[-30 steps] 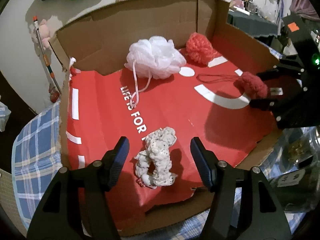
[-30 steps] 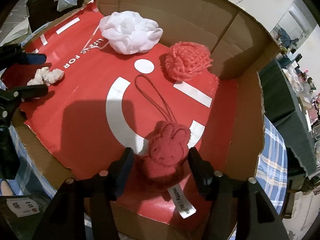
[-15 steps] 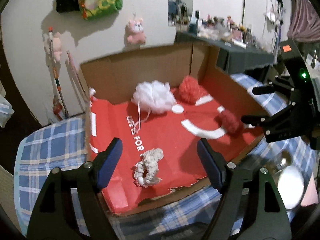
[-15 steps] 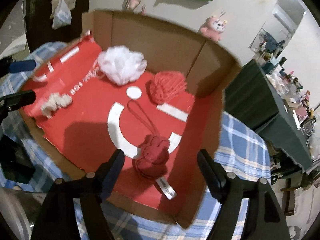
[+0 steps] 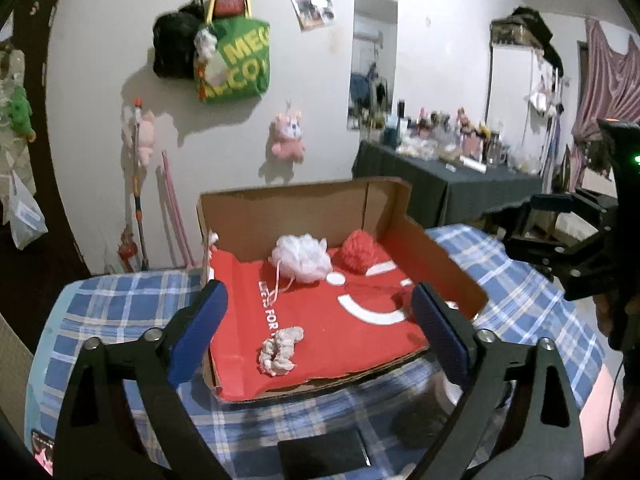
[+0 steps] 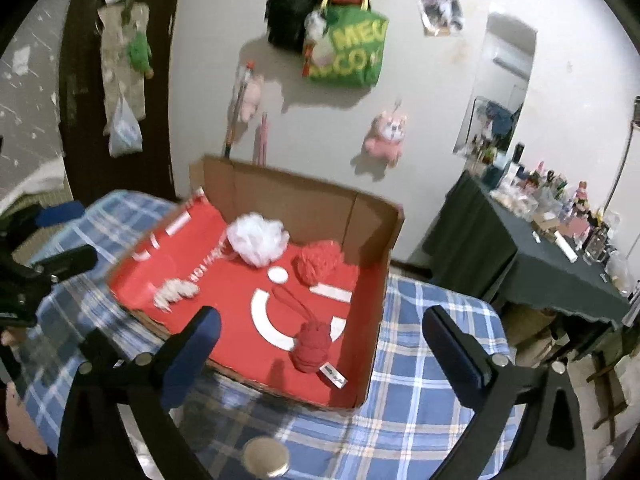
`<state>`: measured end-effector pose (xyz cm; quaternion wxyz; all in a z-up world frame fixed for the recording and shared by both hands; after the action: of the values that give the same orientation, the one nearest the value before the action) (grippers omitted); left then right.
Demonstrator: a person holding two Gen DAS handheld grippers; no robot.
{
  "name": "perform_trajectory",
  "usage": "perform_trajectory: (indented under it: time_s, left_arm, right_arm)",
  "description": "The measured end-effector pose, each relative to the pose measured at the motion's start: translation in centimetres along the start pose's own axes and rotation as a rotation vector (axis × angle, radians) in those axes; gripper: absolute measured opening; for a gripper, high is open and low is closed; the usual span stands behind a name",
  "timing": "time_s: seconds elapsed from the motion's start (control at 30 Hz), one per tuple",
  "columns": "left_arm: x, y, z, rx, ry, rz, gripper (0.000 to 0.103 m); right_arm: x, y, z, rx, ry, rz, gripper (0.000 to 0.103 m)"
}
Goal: Organize soft objects
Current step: 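Withdraw both tools from the box toward the table items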
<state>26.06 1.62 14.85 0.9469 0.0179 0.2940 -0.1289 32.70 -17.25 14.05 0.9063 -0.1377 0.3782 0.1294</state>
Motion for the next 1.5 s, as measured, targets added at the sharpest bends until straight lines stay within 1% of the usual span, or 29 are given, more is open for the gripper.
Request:
perform_trajectory:
  time_s: [0.1, 0.23, 0.3, 0.37, 0.6, 0.7, 0.87, 1.03, 1.17, 1.33, 1.5]
  left_arm:
    - [-2.2, -0.8, 0.2, 0.001, -0.063, 0.006, 0.098]
    - [-4.9, -1.9, 0.0, -0.010, -0.117, -0.002, 0.099]
    - [-6.4, -2.5, -0.3, -0.013, -0.151, 0.010, 0.100]
    - [-7.8, -3.1, -0.7, -0.010, -0.185, 0.017, 0.103]
    - [-11.9, -5.5, -2.9, 0.011, -0.278, 0.038, 0.103]
    - [-13.3, -6.2, -4.0, 0.012, -0.310, 0.041, 0.103]
    - [-14.3, -6.8, -6.1, 0.004, -0.314, 0.045, 0.103]
    - [-14.1, -7.4, -7.8, 0.004, -0.310, 0.052, 0.103]
    - [-13.3, -7.6, -9.5, -0.004, -0.283, 0.045, 0.103]
    - [-12.2, -7.6, -11.9, -0.018, -0.246, 0.046, 0.103]
    - [-10.4, -7.4, -14.0, -0.037, -0.194, 0.051, 0.103]
  right_arm:
    - [-3.3, 0.5, -0.3, 0.008, -0.070, -0.006, 0.103]
    - [-6.9, 1.2, -1.2, 0.027, -0.150, -0.010, 0.103]
    - [-8.6, 1.5, -1.7, 0.039, -0.190, -0.008, 0.103]
    - [-10.4, 1.9, -2.5, 0.052, -0.234, -0.002, 0.103]
    - [-15.4, 3.3, -5.7, 0.088, -0.379, -0.057, 0.103]
    - [-16.7, 3.8, -7.3, 0.108, -0.423, -0.058, 0.103]
    - [-17.9, 4.2, -9.6, 0.147, -0.466, -0.079, 0.103]
    - [-17.7, 4.5, -12.1, 0.183, -0.458, -0.065, 0.103]
    - [-17.0, 5.0, -13.9, 0.205, -0.448, -0.061, 0.103]
    - [-16.0, 5.6, -16.1, 0.214, -0.449, -0.105, 0.103]
    - [-14.1, 6.0, -18.0, 0.240, -0.421, -0.112, 0.103]
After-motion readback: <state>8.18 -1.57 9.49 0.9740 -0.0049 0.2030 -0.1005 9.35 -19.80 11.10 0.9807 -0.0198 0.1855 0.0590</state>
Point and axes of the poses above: each gripper's, at about its wrist camera, not at the fingertips, and x roughly the way its jaws point, y to its left, z to its top, the point moved 10 cm from there along x, roughly the way its jaws point, and after that the axes turned 7 degrees about y, right-handed, at the moved point
